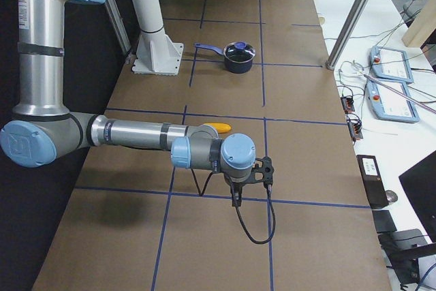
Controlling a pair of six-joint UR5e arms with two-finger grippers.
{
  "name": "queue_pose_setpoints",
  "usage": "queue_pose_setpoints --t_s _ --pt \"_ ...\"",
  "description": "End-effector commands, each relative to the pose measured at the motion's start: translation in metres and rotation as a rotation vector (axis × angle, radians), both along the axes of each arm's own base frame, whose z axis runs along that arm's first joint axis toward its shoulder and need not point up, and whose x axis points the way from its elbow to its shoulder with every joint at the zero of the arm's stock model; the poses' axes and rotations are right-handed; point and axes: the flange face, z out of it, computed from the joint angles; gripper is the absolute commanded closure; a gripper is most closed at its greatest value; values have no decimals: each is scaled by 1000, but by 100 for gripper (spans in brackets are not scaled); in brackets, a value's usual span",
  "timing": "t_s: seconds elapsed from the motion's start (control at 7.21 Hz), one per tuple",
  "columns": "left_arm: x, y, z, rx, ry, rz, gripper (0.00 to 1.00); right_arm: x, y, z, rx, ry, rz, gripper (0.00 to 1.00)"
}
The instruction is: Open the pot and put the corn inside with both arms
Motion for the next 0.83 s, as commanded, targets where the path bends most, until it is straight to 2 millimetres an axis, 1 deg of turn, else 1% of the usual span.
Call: queue_pose_setpoints --t_s 0.0,0.69 --pt "0 0 0 2 0 0 0 3 -1 -6 12 3 6 0" --pt "0 0 -1 8 2 -1 0 2 -1 -3 6 3 5 0"
